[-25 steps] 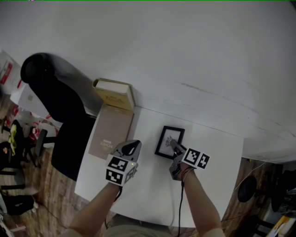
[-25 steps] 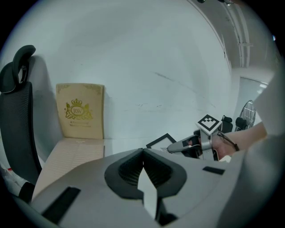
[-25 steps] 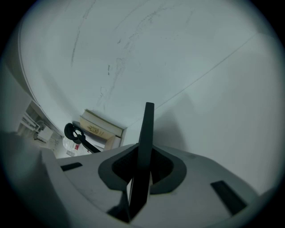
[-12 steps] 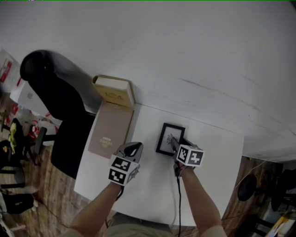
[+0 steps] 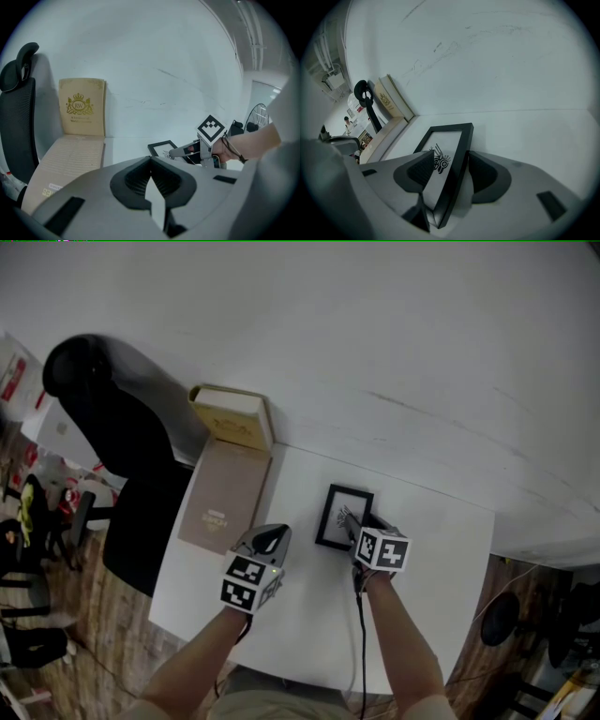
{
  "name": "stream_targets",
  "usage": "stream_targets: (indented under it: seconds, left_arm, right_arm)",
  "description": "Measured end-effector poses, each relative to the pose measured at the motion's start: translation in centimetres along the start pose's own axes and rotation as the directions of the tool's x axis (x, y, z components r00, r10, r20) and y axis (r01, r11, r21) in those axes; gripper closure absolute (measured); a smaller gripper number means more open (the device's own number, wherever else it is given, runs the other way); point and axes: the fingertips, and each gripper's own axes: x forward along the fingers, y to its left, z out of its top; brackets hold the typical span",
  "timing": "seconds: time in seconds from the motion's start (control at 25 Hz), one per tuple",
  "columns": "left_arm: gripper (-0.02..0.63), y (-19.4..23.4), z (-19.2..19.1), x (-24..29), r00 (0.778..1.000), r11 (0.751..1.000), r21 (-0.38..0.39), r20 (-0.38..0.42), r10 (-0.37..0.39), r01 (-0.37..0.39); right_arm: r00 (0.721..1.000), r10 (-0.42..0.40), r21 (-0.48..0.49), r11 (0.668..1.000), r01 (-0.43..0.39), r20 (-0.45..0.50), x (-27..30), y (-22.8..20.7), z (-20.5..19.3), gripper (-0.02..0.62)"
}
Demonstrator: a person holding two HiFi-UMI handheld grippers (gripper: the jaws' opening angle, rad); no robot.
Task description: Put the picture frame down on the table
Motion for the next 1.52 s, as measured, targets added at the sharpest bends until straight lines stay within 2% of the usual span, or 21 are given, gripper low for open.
stream_targets:
  seconds: [0.56,0.72,0.92,1.0,1.08,1.16,1.28,1.52]
  left_arm:
    - [0.586,-1.0,-0.2,-0.8,0.999,1.0,-0.011,-0.017,-0.028,0.028]
    - [0.585,-1.1,0.8,-1.9,1.0,1.0,0.006,0.002,-0.028,0.028]
    - [0.585,-1.1,3.5,-3.7,0.998,0.999,0.035,0.049,-0.024,0.022]
    - [0.585,-1.3,4.9,-4.8,0.997,0.998,0.059,0.074,-0.021,0.017]
    - [0.585,-1.9,6.4,-5.9,0.995,0.993,0.115,0.098,-0.019,0.008]
    - [0.584,-2.6,8.1,-7.2,0.991,0.984,0.176,0.133,-0.027,0.003]
    - [0.585,-3.9,10.2,-9.5,0.983,0.979,0.205,0.175,-0.049,0.012]
    - [0.585,-7.0,14.3,-15.3,0.957,0.964,0.265,0.273,-0.1,0.025]
  right_arm:
    - [0.997,-0.079,-0.092,0.993,0.079,-0.002,-1.2,0.0,-0.9,0.356]
    - [0.996,-0.072,-0.15,0.986,0.079,0.048,-3.7,1.0,-0.3,0.367]
    - [0.986,-0.028,-0.206,0.977,0.062,0.165,-8.8,3.2,2.8,0.4]
    - [0.977,0.001,-0.23,0.972,0.049,0.213,-11.2,4.4,4.3,0.432]
    - [0.965,0.041,-0.253,0.967,0.027,0.259,-14.0,5.7,5.9,0.487]
    - [0.949,0.086,-0.265,0.964,-0.002,0.303,-17.0,7.2,7.5,0.497]
    - [0.916,0.131,-0.292,0.956,-0.016,0.38,-21.9,9.3,9.7,0.512]
    - [0.809,0.246,-0.333,0.941,-0.066,0.534,-31.7,13.3,12.6,0.552]
